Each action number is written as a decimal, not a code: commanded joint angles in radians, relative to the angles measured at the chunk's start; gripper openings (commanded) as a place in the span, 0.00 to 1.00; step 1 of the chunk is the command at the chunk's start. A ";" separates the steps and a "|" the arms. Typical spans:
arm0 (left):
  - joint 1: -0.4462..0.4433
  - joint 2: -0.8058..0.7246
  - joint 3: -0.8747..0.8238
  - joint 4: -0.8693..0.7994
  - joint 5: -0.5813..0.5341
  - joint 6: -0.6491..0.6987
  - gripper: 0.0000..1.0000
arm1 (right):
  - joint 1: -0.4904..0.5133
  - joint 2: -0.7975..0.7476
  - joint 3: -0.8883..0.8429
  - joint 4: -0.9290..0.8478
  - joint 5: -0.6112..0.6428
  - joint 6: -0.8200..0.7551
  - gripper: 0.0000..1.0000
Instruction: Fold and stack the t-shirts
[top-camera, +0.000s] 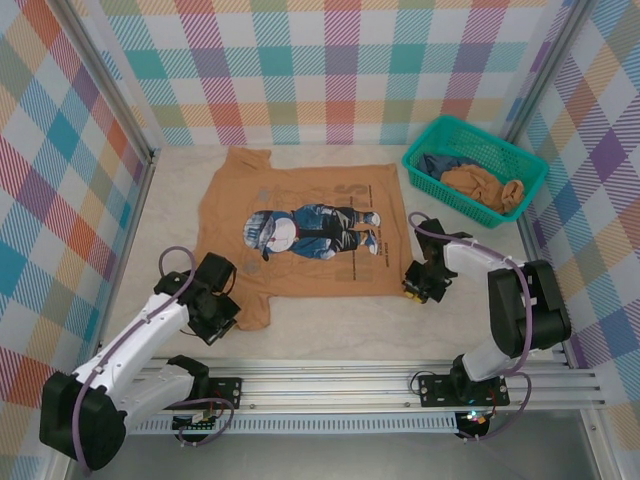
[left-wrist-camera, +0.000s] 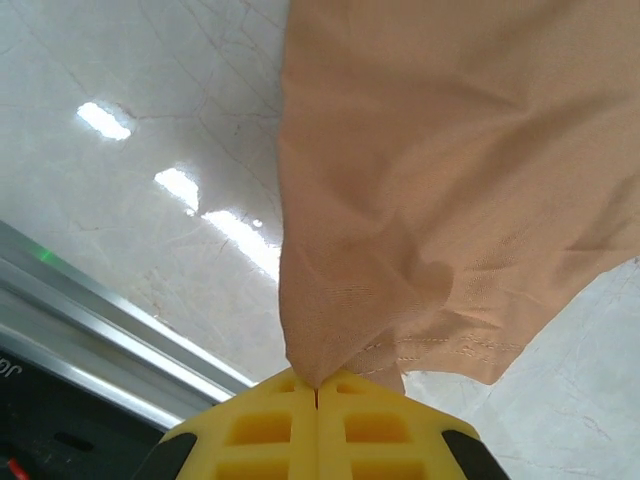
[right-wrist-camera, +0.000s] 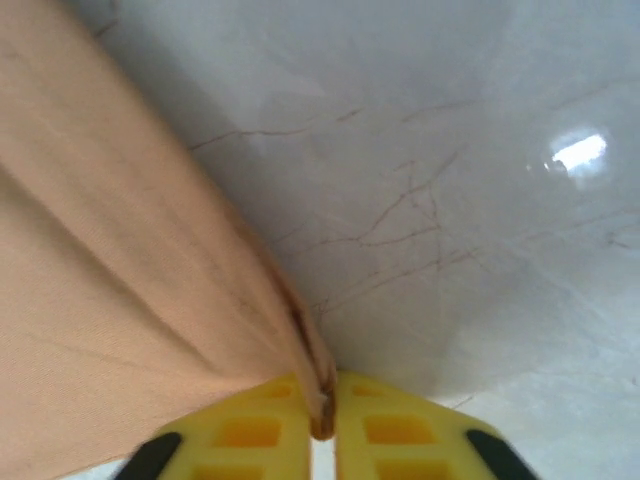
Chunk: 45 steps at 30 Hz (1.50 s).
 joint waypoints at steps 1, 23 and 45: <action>-0.017 -0.033 -0.003 -0.081 0.019 0.024 0.00 | 0.003 0.007 -0.008 0.033 0.022 -0.036 0.03; -0.165 0.171 0.346 0.003 -0.107 0.085 0.00 | 0.036 -0.193 0.020 -0.185 -0.034 -0.130 0.00; 0.204 0.805 1.061 0.019 -0.085 0.467 0.00 | -0.065 0.151 0.423 -0.184 -0.015 -0.145 0.00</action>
